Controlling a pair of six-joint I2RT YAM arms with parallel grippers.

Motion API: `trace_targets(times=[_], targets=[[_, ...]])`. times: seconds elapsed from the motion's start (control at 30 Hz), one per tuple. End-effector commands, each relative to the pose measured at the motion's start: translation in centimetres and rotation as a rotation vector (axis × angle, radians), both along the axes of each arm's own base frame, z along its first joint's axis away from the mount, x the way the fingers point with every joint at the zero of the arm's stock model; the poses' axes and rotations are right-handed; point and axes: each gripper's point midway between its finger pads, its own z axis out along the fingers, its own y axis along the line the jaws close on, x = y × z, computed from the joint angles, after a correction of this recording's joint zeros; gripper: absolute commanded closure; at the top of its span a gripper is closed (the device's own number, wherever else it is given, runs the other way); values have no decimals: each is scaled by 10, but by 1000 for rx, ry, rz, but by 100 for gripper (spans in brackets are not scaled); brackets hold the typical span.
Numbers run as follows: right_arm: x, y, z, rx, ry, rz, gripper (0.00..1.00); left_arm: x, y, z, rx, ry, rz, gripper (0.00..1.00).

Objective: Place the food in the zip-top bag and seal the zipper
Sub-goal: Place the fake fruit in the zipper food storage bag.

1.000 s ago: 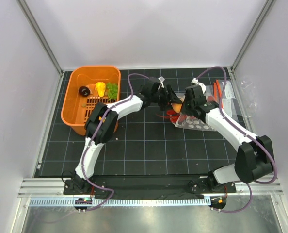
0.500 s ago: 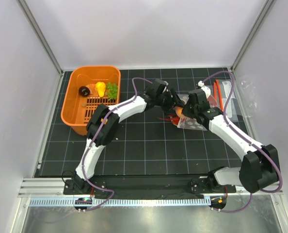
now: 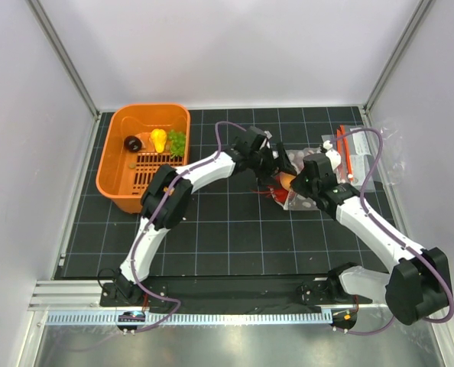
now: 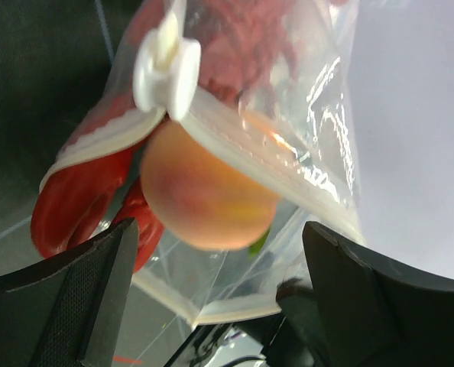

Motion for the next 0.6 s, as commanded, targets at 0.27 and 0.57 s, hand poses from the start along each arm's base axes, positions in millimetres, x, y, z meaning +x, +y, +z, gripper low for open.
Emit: trace_targets(times=[0.27,0.57], targets=[[2,-2,10,63,-60,-47,99,-20,30,55,58,-182,-116,22],[3,-1,15,61,-66,-42,99,-18,49,57,120,-233,-110,46]])
